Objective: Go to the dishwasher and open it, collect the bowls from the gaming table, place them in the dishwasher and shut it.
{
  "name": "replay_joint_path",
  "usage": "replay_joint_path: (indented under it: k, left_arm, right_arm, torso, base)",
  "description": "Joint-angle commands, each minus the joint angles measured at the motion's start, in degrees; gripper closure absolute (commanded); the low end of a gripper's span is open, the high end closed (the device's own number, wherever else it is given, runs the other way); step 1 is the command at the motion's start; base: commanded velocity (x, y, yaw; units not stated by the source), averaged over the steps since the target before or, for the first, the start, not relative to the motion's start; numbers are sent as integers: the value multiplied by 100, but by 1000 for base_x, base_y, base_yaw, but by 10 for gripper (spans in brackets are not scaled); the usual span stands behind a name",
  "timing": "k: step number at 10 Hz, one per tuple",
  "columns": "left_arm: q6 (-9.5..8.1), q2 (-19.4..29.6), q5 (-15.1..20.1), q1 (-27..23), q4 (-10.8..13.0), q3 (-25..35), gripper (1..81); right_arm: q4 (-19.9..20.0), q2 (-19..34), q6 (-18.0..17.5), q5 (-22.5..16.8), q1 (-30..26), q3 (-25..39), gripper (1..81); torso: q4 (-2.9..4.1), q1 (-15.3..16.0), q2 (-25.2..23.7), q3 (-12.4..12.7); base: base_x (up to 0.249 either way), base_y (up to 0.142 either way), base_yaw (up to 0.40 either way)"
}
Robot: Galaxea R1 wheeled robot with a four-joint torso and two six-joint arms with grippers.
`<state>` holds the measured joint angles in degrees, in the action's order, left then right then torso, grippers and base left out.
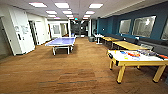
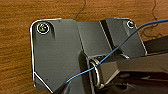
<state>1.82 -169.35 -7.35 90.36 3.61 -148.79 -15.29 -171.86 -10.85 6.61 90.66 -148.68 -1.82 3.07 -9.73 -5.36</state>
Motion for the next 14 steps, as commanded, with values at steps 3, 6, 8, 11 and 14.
replay_joint_path:
  k: [3, 6, 8, 11, 14]
  left_arm:
    - [47, 33, 269, -259, 35, 25, 10]
    - [47, 24, 269, -259, 17, 25, 10]
    - [47, 15, 269, -268, 17, 25, 10]
    - [47, -11, 260, -259, 8, 25, 10]
    - [47, -11, 260, -259, 0, 25, 10]
  right_arm:
    - [-124, -17, 30, -204, -272, 33, 10]
    - [-97, -9, 21, -212, -316, 24, 10]
    - [-124, -8, 21, -204, -289, 15, 10]
    - [-124, -17, 21, -204, -281, -29, 10]
    - [-132, -17, 21, -204, -307, -29, 10]
  torso:
    - [0, 2, 0, 0]
    - [0, 0, 0, 0]
    - [0, 0, 0, 0]
    - [0, 0, 0, 0]
    - [0, 0, 2, 0]
  base:
    - [194, 0, 0]
    - [194, 0, 0]
    - [194, 0, 0]
    - [194, 0, 0]
    - [194, 0, 0]
